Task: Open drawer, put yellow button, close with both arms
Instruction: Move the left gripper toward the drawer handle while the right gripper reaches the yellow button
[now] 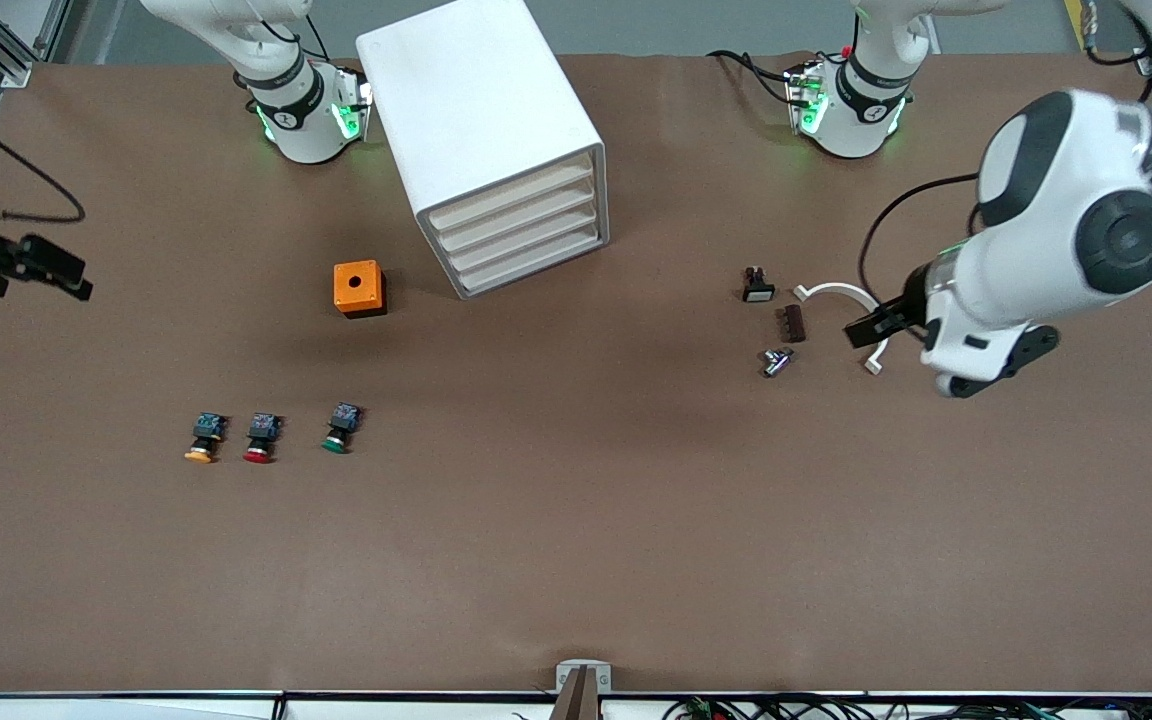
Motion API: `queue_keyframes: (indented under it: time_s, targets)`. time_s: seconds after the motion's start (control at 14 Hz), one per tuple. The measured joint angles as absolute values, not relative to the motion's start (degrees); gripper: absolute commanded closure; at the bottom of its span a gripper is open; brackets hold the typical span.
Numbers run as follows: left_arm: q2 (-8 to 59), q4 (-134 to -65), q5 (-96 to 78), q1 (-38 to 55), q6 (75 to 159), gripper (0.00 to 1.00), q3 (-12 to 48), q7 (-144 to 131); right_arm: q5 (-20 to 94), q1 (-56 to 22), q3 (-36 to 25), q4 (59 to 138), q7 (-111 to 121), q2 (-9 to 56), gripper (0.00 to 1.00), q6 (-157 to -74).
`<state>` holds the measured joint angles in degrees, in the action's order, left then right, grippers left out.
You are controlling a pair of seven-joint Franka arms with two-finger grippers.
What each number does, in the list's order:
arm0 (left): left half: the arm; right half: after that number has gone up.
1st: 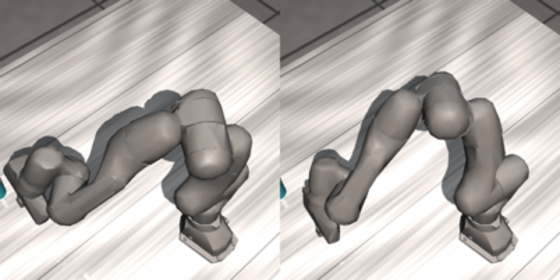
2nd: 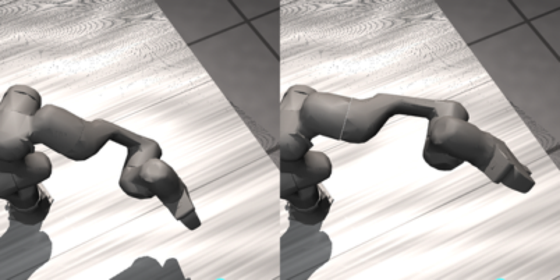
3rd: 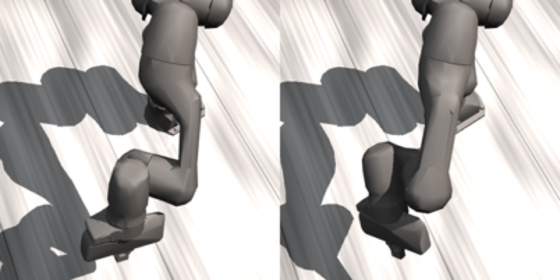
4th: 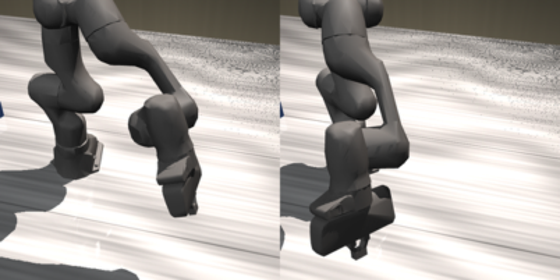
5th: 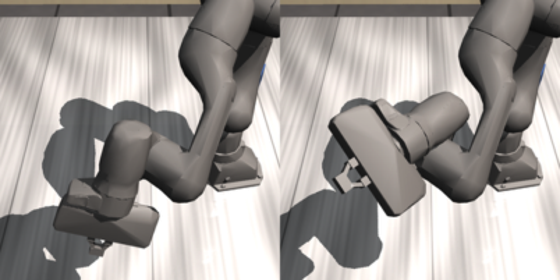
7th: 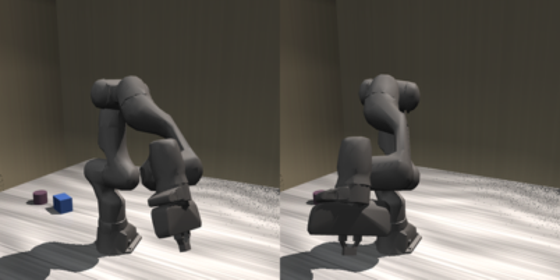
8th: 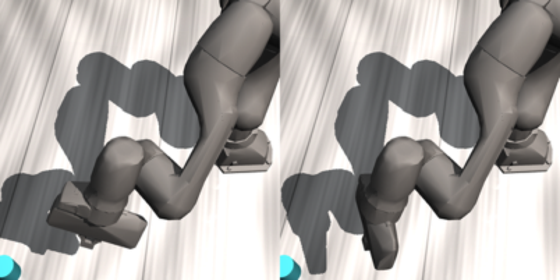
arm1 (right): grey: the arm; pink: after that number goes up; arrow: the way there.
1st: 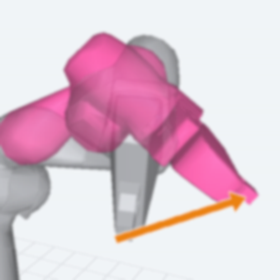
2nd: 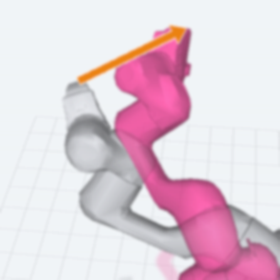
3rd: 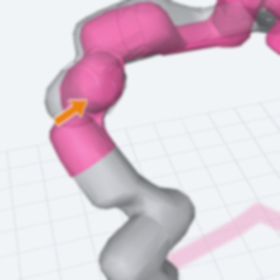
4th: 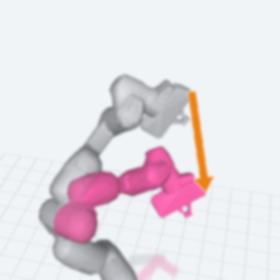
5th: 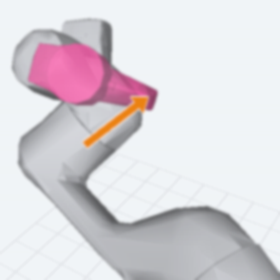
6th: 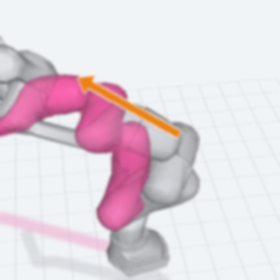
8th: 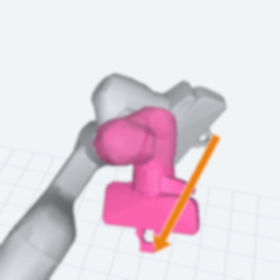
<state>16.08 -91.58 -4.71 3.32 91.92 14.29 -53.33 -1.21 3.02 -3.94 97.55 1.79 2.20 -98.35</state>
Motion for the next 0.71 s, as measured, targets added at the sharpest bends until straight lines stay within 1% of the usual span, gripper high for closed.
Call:
queue_keyframes:
  time_s: [0.14,0.29,0.5,0.71]
  targets:
    - [19.35,-91.35,-6.7,5.61,92.81,0.0,14.49,-62.89,-1.21,5.58,-4.0,97.25,2.43,6.82,0.0,-100.75]
    - [22.74,-90.06,-9.63,8.36,93.68,0.0,14.53,-73.69,-1.16,7.03,-4.02,98.29,2.6,10.12,0.0,-105.81]
    - [28.13,-86.9,-13.12,11.97,93.85,0.0,14.59,-89.29,-1.0,7.17,-3.94,102.98,1.88,13.72,0.0,-117.04]
    - [33.05,-86.05,-15.95,16.58,93.86,0.0,14.69,-105.84,-0.52,7.15,-3.83,109.26,1.57,18.15,0.0,-131.25]
